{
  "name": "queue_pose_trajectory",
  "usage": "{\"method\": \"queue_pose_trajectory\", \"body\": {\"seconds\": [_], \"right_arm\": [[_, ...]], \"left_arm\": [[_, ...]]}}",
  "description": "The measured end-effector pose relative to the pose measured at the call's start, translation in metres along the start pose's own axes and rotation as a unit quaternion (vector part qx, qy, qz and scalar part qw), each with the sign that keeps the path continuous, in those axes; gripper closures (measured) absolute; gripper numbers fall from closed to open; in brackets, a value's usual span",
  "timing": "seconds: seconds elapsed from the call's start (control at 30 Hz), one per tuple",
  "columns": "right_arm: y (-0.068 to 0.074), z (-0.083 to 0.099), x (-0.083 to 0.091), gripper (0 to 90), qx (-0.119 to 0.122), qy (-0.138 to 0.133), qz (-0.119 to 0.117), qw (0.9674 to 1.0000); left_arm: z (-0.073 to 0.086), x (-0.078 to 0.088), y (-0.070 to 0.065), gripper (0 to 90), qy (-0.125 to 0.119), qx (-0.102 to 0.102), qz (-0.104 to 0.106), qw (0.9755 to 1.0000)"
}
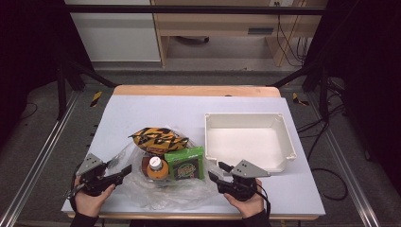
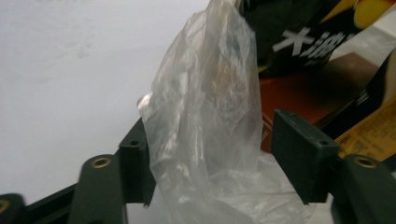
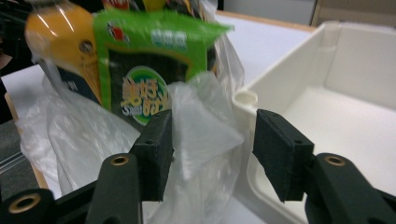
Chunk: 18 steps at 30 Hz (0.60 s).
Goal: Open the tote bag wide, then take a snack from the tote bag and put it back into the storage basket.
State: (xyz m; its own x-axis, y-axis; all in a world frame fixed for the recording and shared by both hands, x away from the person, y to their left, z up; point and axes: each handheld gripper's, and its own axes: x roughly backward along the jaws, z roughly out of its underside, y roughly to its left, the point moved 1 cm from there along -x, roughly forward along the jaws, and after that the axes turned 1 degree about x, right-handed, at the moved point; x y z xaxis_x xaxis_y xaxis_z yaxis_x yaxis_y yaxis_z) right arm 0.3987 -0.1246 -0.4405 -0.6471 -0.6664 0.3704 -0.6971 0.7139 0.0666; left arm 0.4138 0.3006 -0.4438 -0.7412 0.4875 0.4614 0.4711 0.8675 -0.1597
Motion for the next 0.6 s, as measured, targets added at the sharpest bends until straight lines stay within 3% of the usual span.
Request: {"method": "queue_pose_trajectory", "body": {"seconds": [0.23,0.6], "right_arm": [[0.001,-0.024,0.004,39.1,0.003,-0.03,-0.007,0.9995],[-0.005,-0.053,-0.004,30.2,0.002,-0.042,-0.002,0.9991]], "left_arm": [[-0.02,0.008,-0.001,27.8,-0.019,-0.004,-0.008,0.9998],[-0.057,0.011,-0.002,26.9,-0.045,-0.019,-0.015,0.9987]]}}
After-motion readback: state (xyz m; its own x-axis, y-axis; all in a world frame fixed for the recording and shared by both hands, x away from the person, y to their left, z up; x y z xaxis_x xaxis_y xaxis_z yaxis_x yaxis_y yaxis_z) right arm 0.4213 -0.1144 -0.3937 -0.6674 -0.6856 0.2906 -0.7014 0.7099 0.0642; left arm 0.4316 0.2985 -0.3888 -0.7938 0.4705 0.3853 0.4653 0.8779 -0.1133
